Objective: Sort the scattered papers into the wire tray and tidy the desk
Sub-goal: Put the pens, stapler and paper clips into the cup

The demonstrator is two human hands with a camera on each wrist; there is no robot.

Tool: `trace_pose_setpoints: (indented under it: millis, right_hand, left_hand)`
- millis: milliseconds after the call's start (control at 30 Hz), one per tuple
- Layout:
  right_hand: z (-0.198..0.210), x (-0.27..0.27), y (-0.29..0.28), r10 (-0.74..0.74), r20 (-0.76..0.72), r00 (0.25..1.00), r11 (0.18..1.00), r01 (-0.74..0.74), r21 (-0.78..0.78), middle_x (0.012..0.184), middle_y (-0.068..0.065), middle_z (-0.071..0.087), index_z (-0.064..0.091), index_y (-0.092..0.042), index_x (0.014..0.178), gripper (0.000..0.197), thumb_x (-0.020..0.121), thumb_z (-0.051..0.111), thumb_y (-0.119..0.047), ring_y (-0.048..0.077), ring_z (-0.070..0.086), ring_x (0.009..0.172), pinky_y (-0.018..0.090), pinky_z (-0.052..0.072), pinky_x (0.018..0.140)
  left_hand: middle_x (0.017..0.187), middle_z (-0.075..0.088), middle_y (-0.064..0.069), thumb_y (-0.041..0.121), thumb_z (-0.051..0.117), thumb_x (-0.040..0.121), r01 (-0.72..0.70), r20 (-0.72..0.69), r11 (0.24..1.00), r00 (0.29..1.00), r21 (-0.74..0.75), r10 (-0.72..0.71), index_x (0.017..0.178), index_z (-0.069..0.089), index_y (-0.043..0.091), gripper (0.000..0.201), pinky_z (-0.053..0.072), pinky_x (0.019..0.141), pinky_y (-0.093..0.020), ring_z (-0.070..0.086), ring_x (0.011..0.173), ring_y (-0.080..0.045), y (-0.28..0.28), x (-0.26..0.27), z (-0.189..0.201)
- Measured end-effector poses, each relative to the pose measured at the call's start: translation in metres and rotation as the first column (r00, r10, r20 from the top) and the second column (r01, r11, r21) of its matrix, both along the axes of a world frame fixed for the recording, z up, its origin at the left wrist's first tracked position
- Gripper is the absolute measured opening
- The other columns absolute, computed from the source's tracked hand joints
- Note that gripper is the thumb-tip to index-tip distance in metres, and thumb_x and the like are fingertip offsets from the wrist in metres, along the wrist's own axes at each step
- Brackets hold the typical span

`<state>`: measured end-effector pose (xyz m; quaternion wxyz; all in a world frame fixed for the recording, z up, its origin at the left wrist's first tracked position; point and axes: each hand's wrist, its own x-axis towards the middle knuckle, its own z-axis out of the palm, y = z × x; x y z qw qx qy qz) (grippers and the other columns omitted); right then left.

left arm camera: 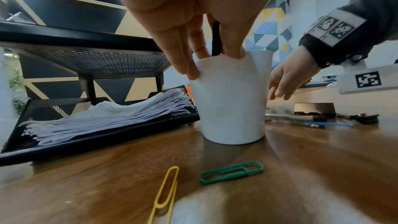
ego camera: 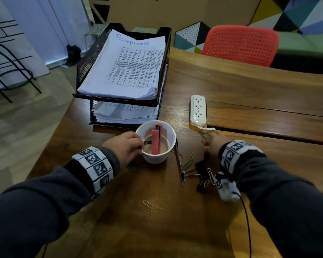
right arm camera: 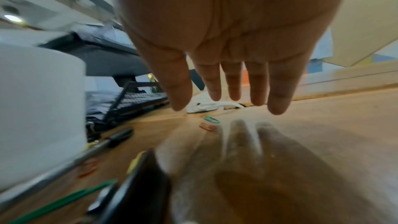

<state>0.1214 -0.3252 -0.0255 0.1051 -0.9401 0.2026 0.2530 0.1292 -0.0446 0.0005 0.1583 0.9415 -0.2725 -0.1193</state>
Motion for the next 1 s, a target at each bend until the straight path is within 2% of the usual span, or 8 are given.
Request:
trace_pose_setpoints:
  millis: [100,167,267,367,433,567,733,1000]
  right_hand:
    - [-0.009,0.019,0.001,0.045,-0.061,0.997,0.999,-0.046,-0.016,0.139,0.011,0.044,0.037,-0.015,0.140,0.062,0.085,0.061,-0.031,0.028,0.048,0.124,0.038,0.043,0.102]
    - [-0.013,0.023,0.012,0.152,-0.101,0.983,0.987,-0.156,-0.040,0.140,0.010,0.042,0.038,-0.015,0.138,0.056,0.089,0.056,-0.032,0.027,0.043,0.127,0.040,0.040,0.104]
    - [-0.019,0.024,0.036,0.247,-0.086,0.965,0.967,-0.251,-0.034,0.138,0.009,0.041,0.046,-0.015,0.132,0.049,0.089,0.053,-0.037,0.028,0.044,0.125,0.044,0.041,0.103]
    - [-0.025,0.026,0.052,0.257,-0.037,0.966,0.966,-0.258,-0.032,0.136,0.010,0.043,0.044,-0.017,0.134,0.065,0.082,0.056,-0.053,0.029,0.045,0.124,0.045,0.042,0.101]
    - [-0.026,0.026,0.059,0.269,-0.047,0.962,0.963,-0.270,-0.014,0.137,0.010,0.042,0.038,-0.022,0.138,0.070,0.080,0.059,-0.055,0.031,0.043,0.125,0.045,0.041,0.101]
    - [-0.029,0.018,0.074,0.237,-0.081,0.968,0.972,-0.236,0.023,0.132,0.011,0.039,0.045,-0.024,0.133,0.050,0.086,0.058,-0.033,0.035,0.043,0.122,0.043,0.041,0.100]
    - [-0.032,0.010,0.078,0.236,-0.086,0.968,0.972,-0.234,0.040,0.117,0.013,0.060,0.060,-0.007,0.112,0.024,0.093,0.047,-0.013,0.028,0.059,0.108,0.031,0.044,0.080]
    - [-0.012,0.000,0.062,-0.015,0.004,1.000,0.994,0.014,0.107,0.103,0.011,0.066,0.063,-0.006,0.096,0.027,0.090,0.055,-0.032,0.023,0.061,0.087,0.030,0.050,0.079]
  left_hand:
    - [0.123,0.049,0.007,0.021,0.064,0.082,-0.164,-0.044,0.971,0.986,-0.177,0.158,0.117,0.055,0.023,0.036,0.047,0.097,-0.032,0.046,0.108,-0.006,0.000,0.000,-0.006]
    - [0.129,0.042,0.008,0.014,0.066,0.080,-0.416,-0.206,0.833,0.909,-0.365,0.363,0.129,0.043,0.024,0.055,0.045,0.098,-0.032,0.044,0.116,-0.008,0.006,0.002,-0.012]
    - [0.136,0.041,-0.005,0.014,0.053,0.088,-0.592,-0.205,0.773,0.805,-0.226,0.557,0.133,0.041,0.019,0.047,0.042,0.099,-0.036,0.047,0.118,-0.019,0.025,0.006,-0.027]
    - [0.142,0.032,-0.011,0.033,0.049,0.090,-0.508,-0.158,0.808,0.809,0.297,0.566,0.139,0.033,0.021,0.053,0.038,0.104,-0.042,0.039,0.127,-0.030,0.033,0.005,-0.045]
    - [0.139,0.032,-0.010,0.047,0.049,0.087,-0.426,-0.199,0.785,0.809,0.449,0.553,0.138,0.033,0.026,0.058,0.040,0.103,-0.042,0.040,0.126,-0.031,0.024,0.000,-0.047]
    - [0.136,0.033,-0.005,0.041,0.058,0.083,-0.331,-0.233,0.849,0.863,0.411,0.449,0.136,0.037,0.029,0.057,0.042,0.102,-0.039,0.044,0.123,-0.027,0.000,-0.015,-0.058]
    - [0.129,0.041,-0.004,0.027,0.057,0.085,-0.188,-0.253,0.902,0.920,0.388,0.300,0.128,0.048,0.031,0.045,0.045,0.097,-0.034,0.049,0.118,-0.025,-0.016,-0.024,-0.060]
    - [0.131,0.046,-0.012,0.016,0.043,0.093,0.022,-0.298,0.844,0.940,0.536,0.165,0.128,0.046,0.015,0.035,0.042,0.094,-0.032,0.049,0.119,-0.027,-0.031,-0.023,-0.051]
